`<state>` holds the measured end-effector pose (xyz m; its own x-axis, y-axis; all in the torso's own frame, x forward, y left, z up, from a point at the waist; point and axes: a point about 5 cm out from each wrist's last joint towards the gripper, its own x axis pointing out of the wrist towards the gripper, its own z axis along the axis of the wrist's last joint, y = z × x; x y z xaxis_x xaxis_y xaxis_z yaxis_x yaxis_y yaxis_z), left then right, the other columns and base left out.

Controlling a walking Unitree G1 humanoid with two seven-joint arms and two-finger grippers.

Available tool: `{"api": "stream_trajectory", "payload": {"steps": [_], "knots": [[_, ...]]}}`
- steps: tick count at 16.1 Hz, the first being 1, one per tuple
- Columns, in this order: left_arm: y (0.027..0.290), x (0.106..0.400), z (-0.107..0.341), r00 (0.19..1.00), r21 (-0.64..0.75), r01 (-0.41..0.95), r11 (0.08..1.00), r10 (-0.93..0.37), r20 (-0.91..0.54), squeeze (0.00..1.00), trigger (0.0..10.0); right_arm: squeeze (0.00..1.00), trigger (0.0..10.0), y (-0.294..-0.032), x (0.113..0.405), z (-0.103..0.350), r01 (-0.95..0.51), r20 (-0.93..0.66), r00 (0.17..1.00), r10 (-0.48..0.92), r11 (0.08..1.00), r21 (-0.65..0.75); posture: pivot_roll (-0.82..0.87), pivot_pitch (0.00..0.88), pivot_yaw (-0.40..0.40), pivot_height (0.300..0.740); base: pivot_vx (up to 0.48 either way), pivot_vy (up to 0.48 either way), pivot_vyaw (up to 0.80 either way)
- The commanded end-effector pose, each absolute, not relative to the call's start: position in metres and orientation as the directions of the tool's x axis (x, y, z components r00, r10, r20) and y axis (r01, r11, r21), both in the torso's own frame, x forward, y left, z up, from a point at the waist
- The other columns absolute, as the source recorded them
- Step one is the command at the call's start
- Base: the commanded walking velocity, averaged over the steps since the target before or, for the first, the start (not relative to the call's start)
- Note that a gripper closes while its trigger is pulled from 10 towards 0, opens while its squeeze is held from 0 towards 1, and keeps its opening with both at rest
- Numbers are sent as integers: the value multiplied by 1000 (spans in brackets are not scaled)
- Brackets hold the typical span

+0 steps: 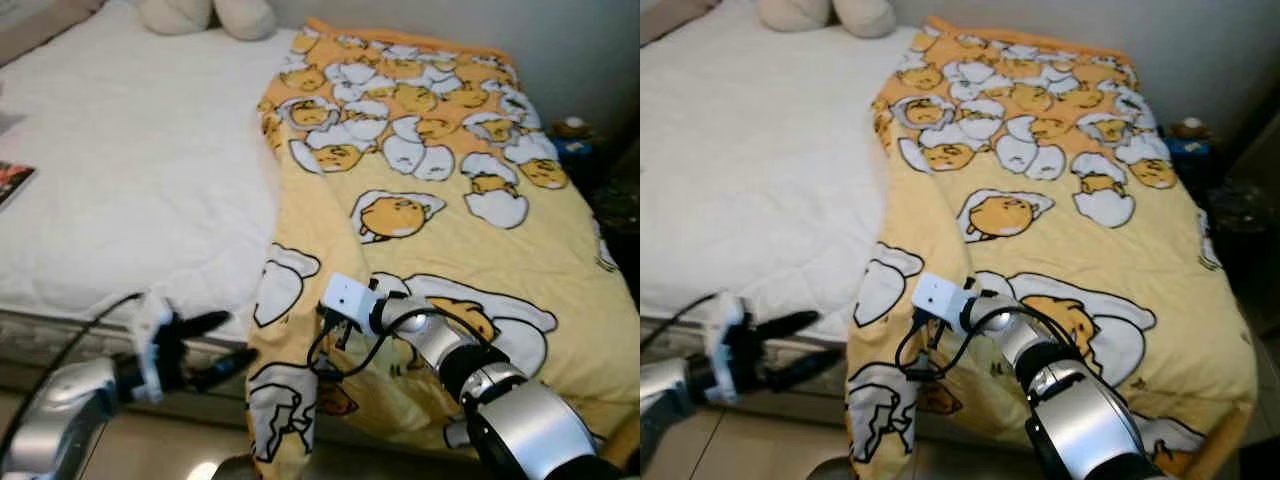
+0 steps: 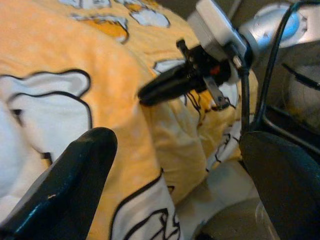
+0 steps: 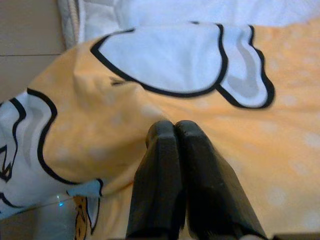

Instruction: Clean up the room

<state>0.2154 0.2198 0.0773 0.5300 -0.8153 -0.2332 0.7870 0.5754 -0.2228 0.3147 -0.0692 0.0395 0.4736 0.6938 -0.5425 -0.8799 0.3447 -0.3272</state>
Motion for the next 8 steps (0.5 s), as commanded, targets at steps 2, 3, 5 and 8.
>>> {"api": "stream_trajectory", "payload": {"steps": [2,3,5,8], "knots": [[215,211,84,529,-201,783,588,-801,-282,0,10000,0,0,-72,320,49,-878,-501,475,724,352,-323,103,0,-74,740,0,0,0],[217,211,88,537,-194,778,597,-793,-287,0,10000,0,0,-71,320,50,-883,-494,465,734,348,-314,103,0,-74,740,0,0,0],[223,210,112,565,-189,751,633,-764,-311,0,10000,0,0,-59,317,54,-905,-449,422,788,340,-254,109,0,-73,740,0,0,0],[229,210,119,581,-161,738,656,-738,-344,0,10000,0,0,-37,309,57,-941,-390,336,857,290,-174,114,0,-68,740,0,0,0]]}}
